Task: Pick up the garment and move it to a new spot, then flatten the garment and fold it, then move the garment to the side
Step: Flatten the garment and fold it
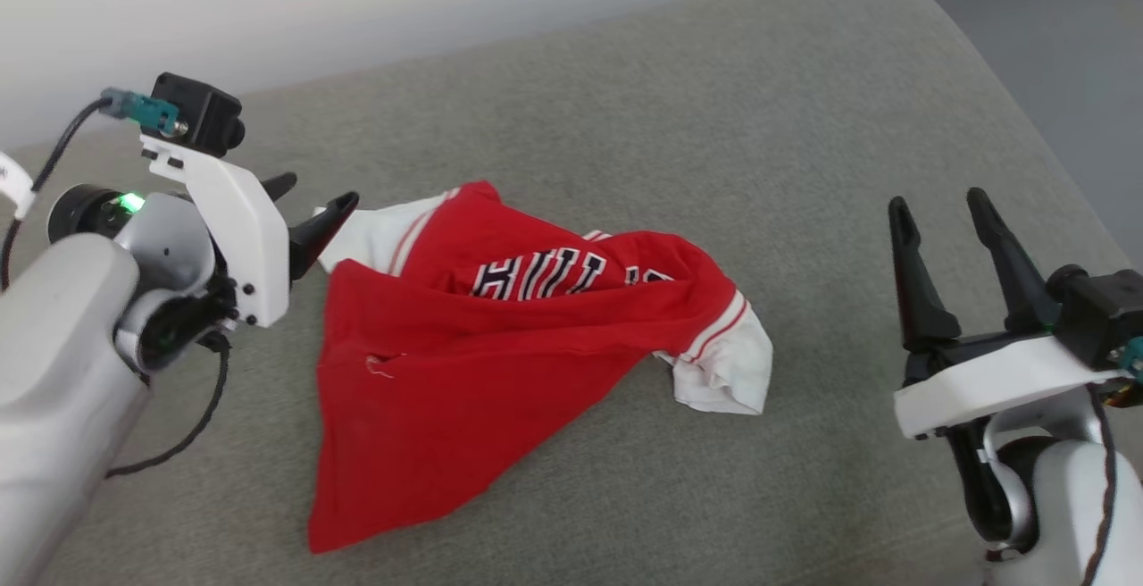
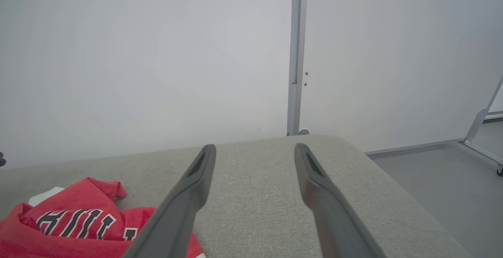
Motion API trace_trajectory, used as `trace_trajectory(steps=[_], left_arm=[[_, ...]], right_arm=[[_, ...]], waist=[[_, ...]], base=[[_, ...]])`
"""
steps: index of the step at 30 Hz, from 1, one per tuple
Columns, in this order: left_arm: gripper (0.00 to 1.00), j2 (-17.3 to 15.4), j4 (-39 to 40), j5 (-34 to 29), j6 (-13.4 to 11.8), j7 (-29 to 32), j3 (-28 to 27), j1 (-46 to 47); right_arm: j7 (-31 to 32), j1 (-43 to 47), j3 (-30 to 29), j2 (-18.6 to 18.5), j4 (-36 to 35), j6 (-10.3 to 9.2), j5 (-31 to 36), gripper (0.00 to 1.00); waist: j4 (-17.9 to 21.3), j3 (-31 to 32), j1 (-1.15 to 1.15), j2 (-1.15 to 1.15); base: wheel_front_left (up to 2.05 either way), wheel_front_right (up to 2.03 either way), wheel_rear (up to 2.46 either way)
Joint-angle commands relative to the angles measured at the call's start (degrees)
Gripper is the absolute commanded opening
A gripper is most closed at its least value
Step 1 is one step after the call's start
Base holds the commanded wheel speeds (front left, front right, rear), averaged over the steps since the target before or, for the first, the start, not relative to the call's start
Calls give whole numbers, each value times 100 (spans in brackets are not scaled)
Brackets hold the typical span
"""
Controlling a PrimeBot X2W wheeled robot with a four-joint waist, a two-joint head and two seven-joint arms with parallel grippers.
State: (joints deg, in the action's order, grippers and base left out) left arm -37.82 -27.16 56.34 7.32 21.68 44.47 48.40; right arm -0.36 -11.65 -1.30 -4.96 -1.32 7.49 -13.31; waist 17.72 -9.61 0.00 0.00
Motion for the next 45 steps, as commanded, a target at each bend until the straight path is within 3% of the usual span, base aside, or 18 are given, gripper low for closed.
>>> trace_trajectory(steps=[1, 13, 21, 22, 26, 30, 40, 45], left_arm=[[100, 14, -133, 76, 18, 115, 20, 121], [100, 337, -1906, -5, -62, 1477, 513, 1000], [100, 721, -2562, -103, -60, 1861, 798, 1032], [0, 775, -2620, -109, -51, 1867, 828, 1031], [0, 884, -2703, -92, -29, 1868, 907, 1053], [0, 771, -2685, -63, -11, 1703, 828, 1265], [0, 317, -2312, 122, -92, 1228, 490, 1307], [0, -7, -2110, 279, -339, 1133, 346, 982]], right_arm=[[-93, -75, 35, 61, 38, 0, 76, 100], [-590, -388, 329, 204, 489, 0, -87, 100], [-745, -582, 441, 210, 698, 0, -210, 100], [-762, -606, 451, 209, 733, 0, -229, 100], [-828, -683, 439, 209, 822, 0, -259, 100], [-822, -714, 307, 205, 852, 0, -179, 100], [-595, -567, -88, 202, 767, 0, 55, 100], [-441, -497, -188, 200, 670, 0, 129, 100]], waist=[[151, -148, 0, 0], [519, -785, 0, 0], [552, -1039, 0, 0], [542, -1066, 0, 0], [452, -1101, 0, 0], [259, -1046, 0, 0], [-437, -712, 0, 0], [-730, -516, 0, 0]], base=[[0, 0, 0], [0, 0, 0], [0, 0, 0], [0, 0, 0], [0, 0, 0], [0, 0, 0], [0, 0, 0], [0, 0, 0]])
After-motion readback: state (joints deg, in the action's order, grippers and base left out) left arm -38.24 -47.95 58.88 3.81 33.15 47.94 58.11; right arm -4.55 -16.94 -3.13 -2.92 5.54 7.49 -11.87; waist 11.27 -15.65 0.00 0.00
